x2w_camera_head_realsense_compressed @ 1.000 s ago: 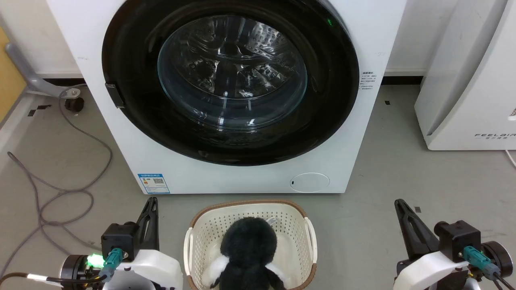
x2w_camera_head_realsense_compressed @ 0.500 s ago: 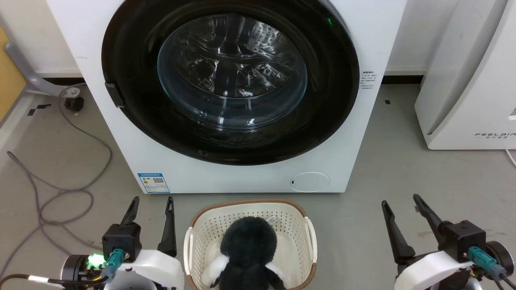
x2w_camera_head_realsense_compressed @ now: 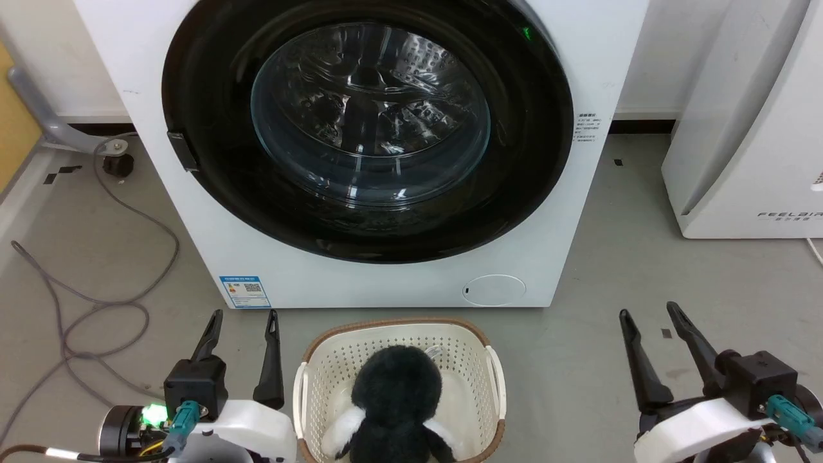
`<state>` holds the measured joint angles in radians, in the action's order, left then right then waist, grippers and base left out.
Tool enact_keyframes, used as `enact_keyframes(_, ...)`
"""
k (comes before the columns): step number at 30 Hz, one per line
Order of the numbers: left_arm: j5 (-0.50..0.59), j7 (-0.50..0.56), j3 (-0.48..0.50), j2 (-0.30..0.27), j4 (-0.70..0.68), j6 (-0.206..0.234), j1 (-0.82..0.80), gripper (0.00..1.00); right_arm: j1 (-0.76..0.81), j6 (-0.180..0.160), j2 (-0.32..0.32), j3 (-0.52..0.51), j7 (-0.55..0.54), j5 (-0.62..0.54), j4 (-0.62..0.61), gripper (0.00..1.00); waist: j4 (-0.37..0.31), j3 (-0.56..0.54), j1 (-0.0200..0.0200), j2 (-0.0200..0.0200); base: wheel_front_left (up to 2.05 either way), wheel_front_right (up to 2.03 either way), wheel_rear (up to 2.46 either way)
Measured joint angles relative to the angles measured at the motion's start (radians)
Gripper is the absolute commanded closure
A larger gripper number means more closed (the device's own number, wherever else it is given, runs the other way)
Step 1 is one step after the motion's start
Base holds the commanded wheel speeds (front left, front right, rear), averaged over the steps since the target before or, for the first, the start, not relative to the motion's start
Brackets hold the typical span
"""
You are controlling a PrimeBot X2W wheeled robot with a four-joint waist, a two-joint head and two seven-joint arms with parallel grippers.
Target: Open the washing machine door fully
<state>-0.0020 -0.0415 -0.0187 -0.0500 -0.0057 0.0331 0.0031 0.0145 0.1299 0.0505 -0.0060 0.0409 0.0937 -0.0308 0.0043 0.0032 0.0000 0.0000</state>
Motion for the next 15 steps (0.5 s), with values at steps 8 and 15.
enact_keyframes(8, 0.000, -0.017, -0.005, 0.000, -0.003, 0.009, 0.000, 0.00, 0.000, 0.000, 0.000, -0.005, 0.019, 0.090, -0.011, 1.00, 0.003, 0.000, 0.0000, 0.0000, 0.00, 0.00, 0.00)
enact_keyframes(15, 0.000, -0.031, -0.011, 0.000, -0.007, 0.019, 0.000, 0.00, 0.000, 0.000, 0.000, -0.007, 0.032, 0.294, 0.004, 1.00, 0.005, 0.001, 0.0000, 0.0000, 0.00, 0.00, 0.00)
